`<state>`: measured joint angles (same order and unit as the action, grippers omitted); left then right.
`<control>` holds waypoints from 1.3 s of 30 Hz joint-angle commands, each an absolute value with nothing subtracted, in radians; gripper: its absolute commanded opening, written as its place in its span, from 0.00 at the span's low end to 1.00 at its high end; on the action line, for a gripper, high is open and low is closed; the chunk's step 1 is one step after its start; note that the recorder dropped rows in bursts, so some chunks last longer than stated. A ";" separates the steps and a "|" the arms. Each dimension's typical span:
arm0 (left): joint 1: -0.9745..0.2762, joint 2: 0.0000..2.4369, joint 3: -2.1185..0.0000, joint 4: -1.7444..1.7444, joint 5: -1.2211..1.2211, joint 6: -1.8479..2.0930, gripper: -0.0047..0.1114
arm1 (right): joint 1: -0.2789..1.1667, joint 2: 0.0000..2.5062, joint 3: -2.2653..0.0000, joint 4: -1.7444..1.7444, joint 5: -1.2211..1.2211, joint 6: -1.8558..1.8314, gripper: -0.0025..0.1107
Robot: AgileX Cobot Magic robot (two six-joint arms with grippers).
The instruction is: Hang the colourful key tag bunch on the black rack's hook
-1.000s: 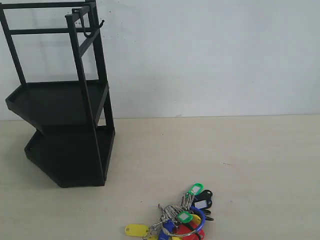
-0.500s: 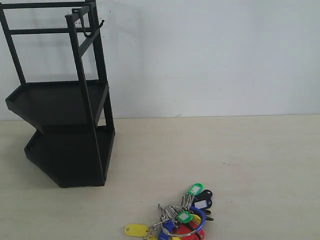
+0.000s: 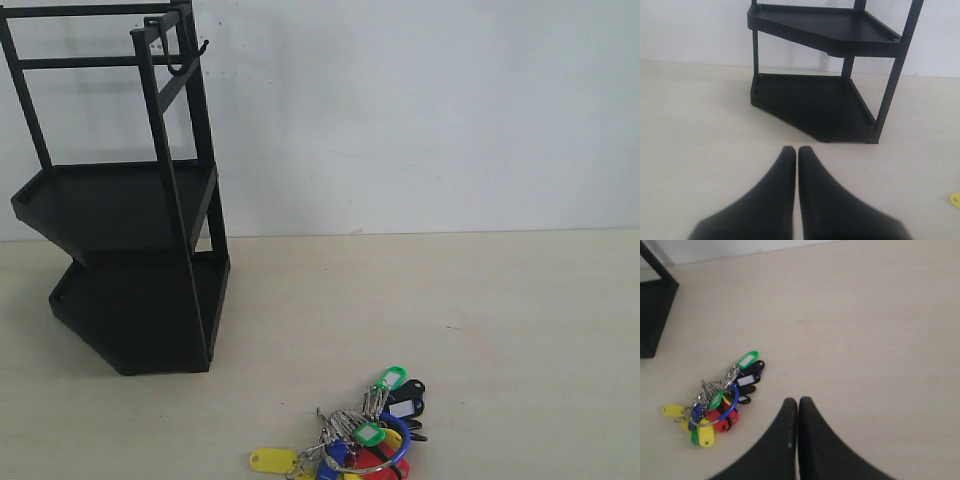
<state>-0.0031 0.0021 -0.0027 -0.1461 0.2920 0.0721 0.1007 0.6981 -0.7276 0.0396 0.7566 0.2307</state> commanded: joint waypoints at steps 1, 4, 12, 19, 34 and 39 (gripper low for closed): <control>-0.001 0.000 0.000 -0.141 0.285 0.075 0.08 | 0.101 0.786 -0.740 0.330 0.758 -0.107 0.02; -0.001 0.000 0.000 -0.141 0.285 0.075 0.08 | 0.101 0.946 -0.740 0.701 0.817 -0.392 0.02; -0.001 0.000 0.000 -0.141 0.285 0.075 0.08 | 0.101 1.282 -0.635 1.137 0.710 -0.733 0.17; -0.001 0.000 0.000 -0.141 0.285 0.075 0.08 | 0.132 1.471 -0.582 1.445 0.726 -1.012 0.38; -0.001 0.000 0.000 -0.141 0.285 0.075 0.08 | 0.208 1.690 -0.582 1.720 0.592 -1.211 0.38; -0.001 0.000 0.000 -0.141 0.285 0.075 0.08 | 0.208 1.728 -0.582 1.744 0.589 -1.214 0.38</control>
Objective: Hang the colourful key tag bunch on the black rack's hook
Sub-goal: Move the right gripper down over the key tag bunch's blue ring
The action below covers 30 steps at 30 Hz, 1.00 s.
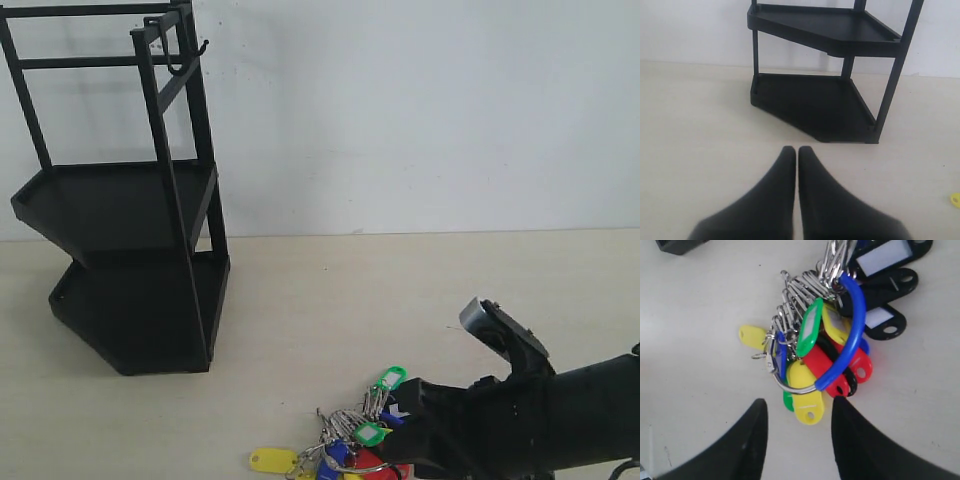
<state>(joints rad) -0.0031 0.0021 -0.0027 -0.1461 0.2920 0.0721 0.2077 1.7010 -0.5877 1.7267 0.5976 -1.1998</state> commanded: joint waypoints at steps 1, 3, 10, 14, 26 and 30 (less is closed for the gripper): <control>-0.001 0.000 0.000 -0.141 0.285 0.075 0.08 | 0.208 1.738 -0.582 1.744 0.588 -1.214 0.38; -0.001 0.000 0.000 -0.141 0.285 0.075 0.08 | 0.208 1.758 -0.582 1.744 0.594 -1.224 0.38; -0.001 0.000 0.000 -0.141 0.285 0.075 0.08 | 0.208 1.788 -0.602 1.744 0.593 -1.221 0.38; -0.001 0.000 0.000 -0.141 0.285 0.075 0.08 | 0.208 1.788 -0.617 1.744 0.609 -1.211 0.38; -0.001 0.000 0.000 -0.141 0.285 0.075 0.08 | 0.208 1.788 -0.644 1.744 0.555 -1.160 0.38; -0.001 0.000 0.000 -0.141 0.285 0.075 0.08 | 0.208 1.788 -0.654 1.744 0.559 -1.148 0.38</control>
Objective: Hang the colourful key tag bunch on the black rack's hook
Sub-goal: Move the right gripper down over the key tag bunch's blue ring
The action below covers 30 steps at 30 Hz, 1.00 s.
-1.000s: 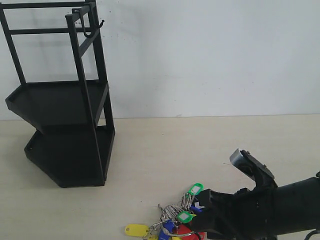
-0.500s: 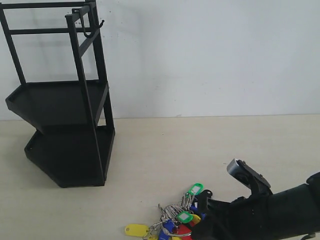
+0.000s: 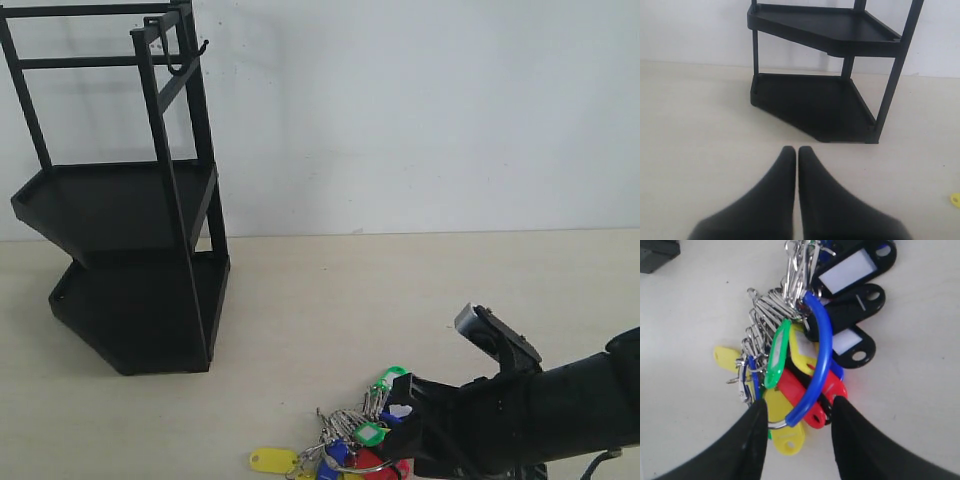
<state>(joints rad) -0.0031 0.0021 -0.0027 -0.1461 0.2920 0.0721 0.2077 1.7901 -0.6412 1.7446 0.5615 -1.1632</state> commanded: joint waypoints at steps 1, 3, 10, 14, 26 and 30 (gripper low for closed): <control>-0.001 0.000 0.000 -0.141 0.285 0.075 0.08 | 0.208 1.788 -0.657 1.744 0.559 -1.148 0.38; -0.001 0.000 0.000 -0.141 0.285 0.075 0.08 | 0.208 1.788 -0.662 1.744 0.559 -1.148 0.38; -0.001 0.000 0.000 -0.141 0.285 0.075 0.08 | 0.208 1.788 -0.662 1.744 0.555 -1.143 0.38; -0.001 0.000 0.000 -0.141 0.285 0.075 0.08 | 0.208 1.788 -0.662 1.744 0.538 -1.141 0.38; -0.001 0.000 0.000 -0.141 0.285 0.075 0.08 | 0.222 1.788 -0.662 1.744 0.522 -1.134 0.38; -0.001 0.000 0.000 -0.141 0.285 0.075 0.08 | 0.253 1.801 -0.682 1.744 0.498 -1.132 0.38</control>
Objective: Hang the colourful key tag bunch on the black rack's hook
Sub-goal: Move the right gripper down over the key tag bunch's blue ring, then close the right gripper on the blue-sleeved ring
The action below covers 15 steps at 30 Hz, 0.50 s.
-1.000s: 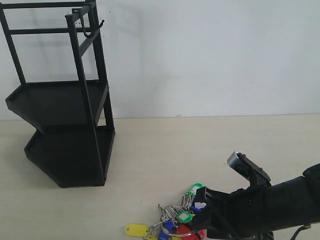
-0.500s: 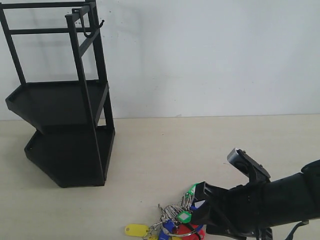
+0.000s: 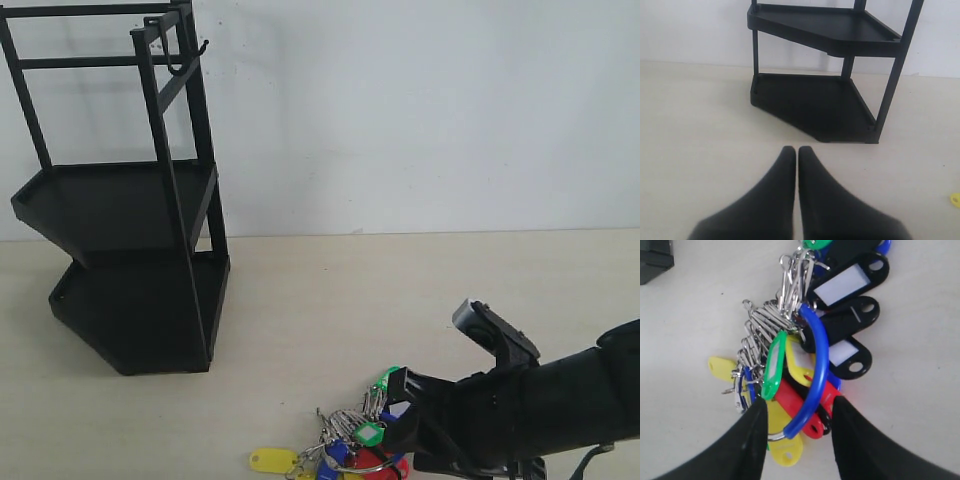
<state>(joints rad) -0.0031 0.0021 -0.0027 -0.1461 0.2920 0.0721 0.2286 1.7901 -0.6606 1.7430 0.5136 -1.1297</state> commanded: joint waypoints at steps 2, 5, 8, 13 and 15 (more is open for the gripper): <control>-0.001 0.000 0.000 -0.141 0.285 0.075 0.08 | 0.260 1.816 -0.698 1.744 0.503 -1.121 0.38; -0.001 0.000 0.000 -0.141 0.285 0.075 0.08 | 0.264 1.843 -0.714 1.744 0.503 -1.106 0.38; -0.001 0.000 0.000 -0.141 0.285 0.075 0.08 | 0.264 1.871 -0.723 1.744 0.497 -1.106 0.38; -0.001 0.000 0.000 -0.141 0.285 0.075 0.08 | 0.264 1.888 -0.740 1.744 0.494 -1.112 0.38; -0.001 0.000 0.000 -0.141 0.285 0.075 0.08 | 0.264 1.888 -0.744 1.744 0.494 -1.112 0.38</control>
